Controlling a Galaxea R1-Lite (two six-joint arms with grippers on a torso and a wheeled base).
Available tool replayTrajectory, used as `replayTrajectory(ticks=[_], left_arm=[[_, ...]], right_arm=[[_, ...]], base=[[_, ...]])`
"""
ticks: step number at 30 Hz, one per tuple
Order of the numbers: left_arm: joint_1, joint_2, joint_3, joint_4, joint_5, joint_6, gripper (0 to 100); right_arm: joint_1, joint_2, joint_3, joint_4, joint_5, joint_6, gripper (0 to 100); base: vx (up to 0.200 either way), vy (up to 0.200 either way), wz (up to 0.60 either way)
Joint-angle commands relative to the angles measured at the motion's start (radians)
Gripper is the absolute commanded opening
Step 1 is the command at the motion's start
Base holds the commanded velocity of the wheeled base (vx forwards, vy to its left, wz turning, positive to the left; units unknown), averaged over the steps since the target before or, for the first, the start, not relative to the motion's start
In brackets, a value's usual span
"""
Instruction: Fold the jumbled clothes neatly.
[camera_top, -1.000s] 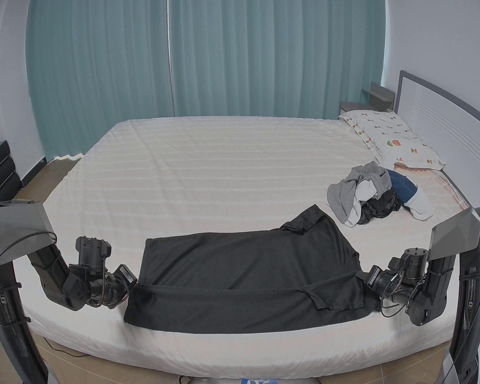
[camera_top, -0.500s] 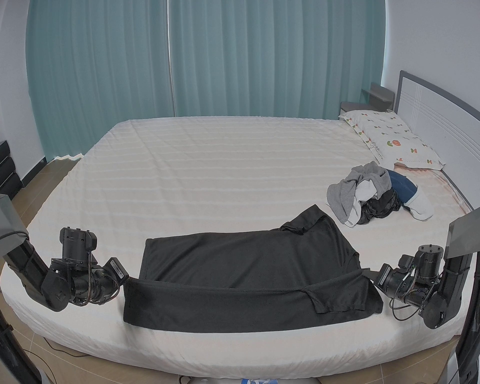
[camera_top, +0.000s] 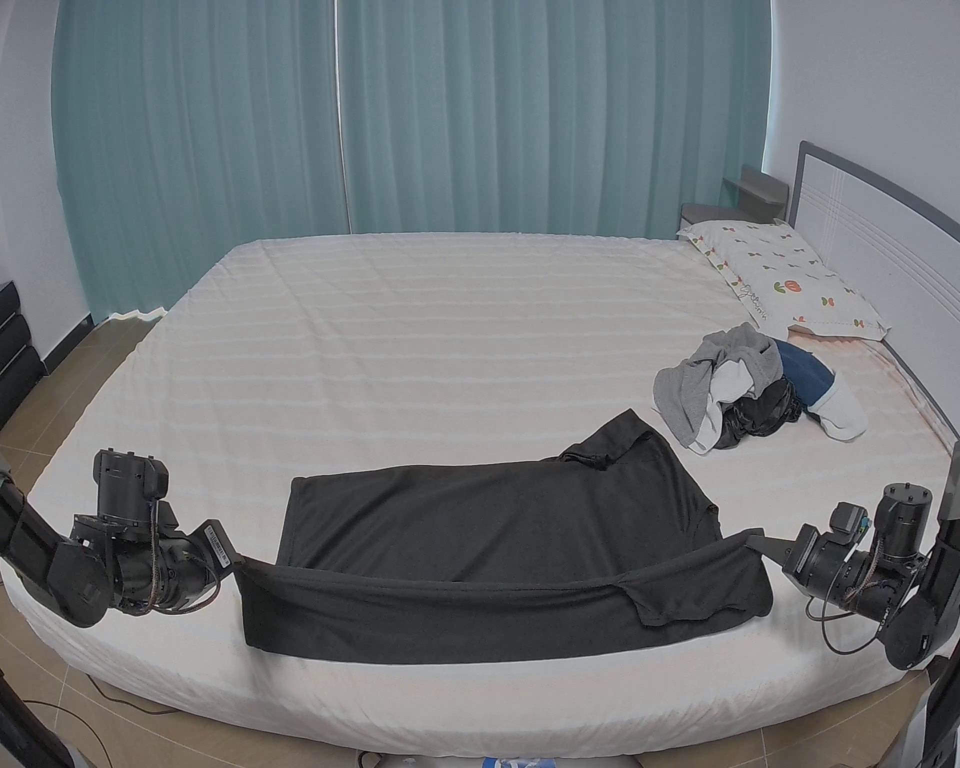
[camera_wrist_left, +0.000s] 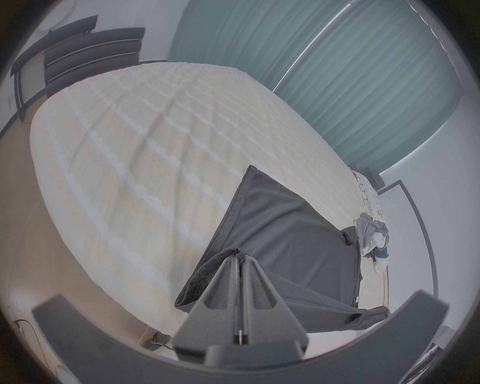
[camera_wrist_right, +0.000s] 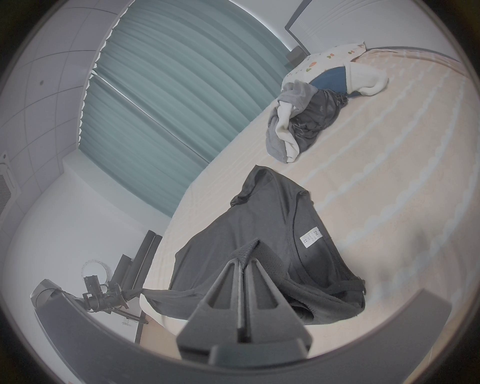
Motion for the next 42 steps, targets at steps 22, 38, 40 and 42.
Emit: replayTrajectory(ticks=[22, 38, 40, 42], left_arm=[[-0.001, 0.291, -0.160, -0.020, -0.001, -0.142, 0], [-0.007, 0.408, -0.163, -0.186, 0.011, -0.217, 0], [-0.007, 0.416, -0.171, -0.185, 0.012, -0.220, 0], [-0.007, 0.416, -0.172, -0.185, 0.012, -0.220, 0]], right_arm=[[-0.009, 0.240, -0.179, -0.009, -0.006, -0.044, 0], [-0.001, 0.404, -0.296, -0.009, -0.089, -0.038, 0], [0.002, 0.410, -0.300, -0.009, -0.092, -0.038, 0], [0.002, 0.410, -0.300, -0.009, -0.090, -0.038, 0]], base=[[0.000, 0.000, 0.00], [0.000, 0.000, 0.00], [0.000, 0.000, 0.00], [0.000, 0.000, 0.00]])
